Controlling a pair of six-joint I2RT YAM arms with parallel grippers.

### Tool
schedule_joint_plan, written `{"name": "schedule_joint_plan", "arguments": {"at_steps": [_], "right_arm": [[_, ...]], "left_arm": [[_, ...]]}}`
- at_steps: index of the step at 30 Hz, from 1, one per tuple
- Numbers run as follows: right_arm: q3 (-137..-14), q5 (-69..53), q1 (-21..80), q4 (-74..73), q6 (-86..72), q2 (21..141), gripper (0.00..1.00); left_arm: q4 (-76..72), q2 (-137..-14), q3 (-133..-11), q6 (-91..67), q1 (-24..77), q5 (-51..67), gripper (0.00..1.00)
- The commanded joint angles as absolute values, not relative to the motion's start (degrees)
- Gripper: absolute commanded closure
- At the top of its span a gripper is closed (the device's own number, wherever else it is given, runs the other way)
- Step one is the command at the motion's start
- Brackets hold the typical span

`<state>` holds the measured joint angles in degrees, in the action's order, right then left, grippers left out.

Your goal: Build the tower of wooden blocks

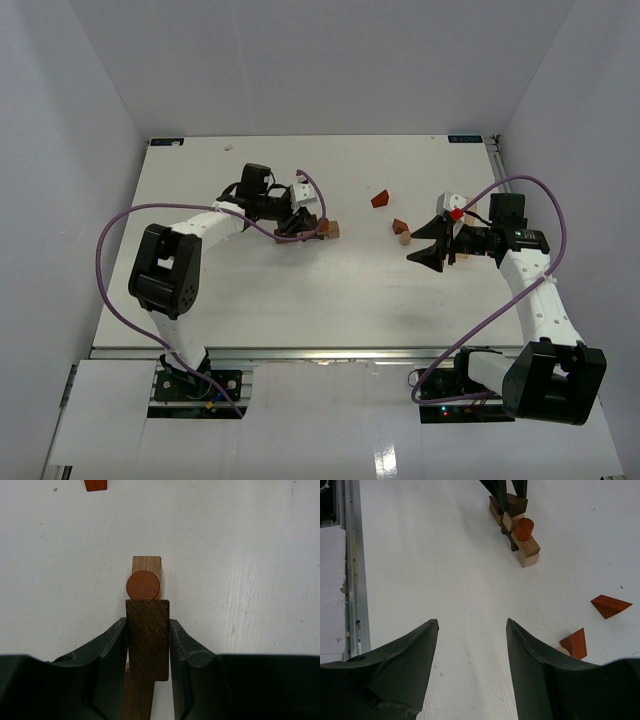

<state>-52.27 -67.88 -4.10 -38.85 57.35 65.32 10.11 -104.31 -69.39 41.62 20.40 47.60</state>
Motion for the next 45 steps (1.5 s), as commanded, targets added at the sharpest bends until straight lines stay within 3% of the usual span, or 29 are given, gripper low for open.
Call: {"name": "schedule_joint_plan", "arguments": {"at_steps": [1, 45], "right_arm": [[-51.9, -69.1, -4.0, -38.1, 57.7, 64.5, 0.37], [-51.9, -68.6, -4.0, -38.3, 57.6, 64.5, 0.37]], "left_arm": [[10.1, -103.9, -72.2, 43.0, 20.1, 49.1, 1.00], [10.8, -106.4, -71.5, 43.9, 19.1, 49.6, 0.97]]}}
